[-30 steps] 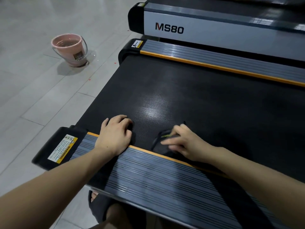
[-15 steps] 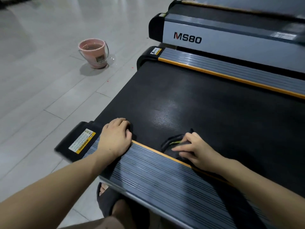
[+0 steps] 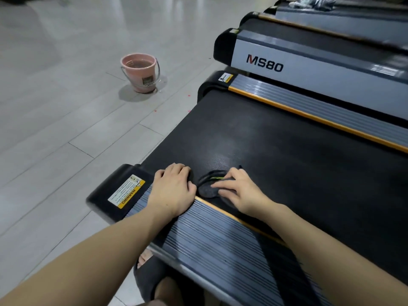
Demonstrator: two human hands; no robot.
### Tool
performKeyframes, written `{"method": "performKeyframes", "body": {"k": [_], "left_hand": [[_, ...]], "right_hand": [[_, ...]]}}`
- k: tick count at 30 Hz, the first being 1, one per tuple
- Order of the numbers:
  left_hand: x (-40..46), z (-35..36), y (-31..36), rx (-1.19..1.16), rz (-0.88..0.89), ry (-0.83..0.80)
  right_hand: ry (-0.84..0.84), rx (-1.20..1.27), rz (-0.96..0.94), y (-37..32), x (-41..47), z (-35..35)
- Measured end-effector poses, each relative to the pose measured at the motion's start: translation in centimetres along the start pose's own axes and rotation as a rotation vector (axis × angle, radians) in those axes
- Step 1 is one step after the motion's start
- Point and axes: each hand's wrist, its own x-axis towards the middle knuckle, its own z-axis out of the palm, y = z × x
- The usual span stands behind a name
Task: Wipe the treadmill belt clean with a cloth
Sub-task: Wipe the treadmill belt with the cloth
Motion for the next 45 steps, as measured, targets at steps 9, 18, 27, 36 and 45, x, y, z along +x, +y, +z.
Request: {"method": "performKeyframes", "body": {"k": [9,18,27,36,45], "left_hand": [[0.0,0.0,0.0,-0.014,0.001,0.007],[0.0,-0.3,0.2,-0.003,0.007,-0.056],[7.1,-2.1,-2.0,0.112,0.107,-0.074],[20.2,0.1,-2.8,-0.005,0.112,-0.1],[21.4,0.9,-3.2,-0.068,0.068,-0.048]], "right_hand": [[0.074,-0.058,0.113,-0.1,-1.9,0.7],[0.211,-0.101,0.026,0.3,3.0,1.9],[0.363,-0.227,0.282,10.8,16.5,-2.4],[0.403,-0.225,0.404,13.8,21.8,-4.3],[0.358,-0.399,0.236,18.6,25.0,-6.7]]}}
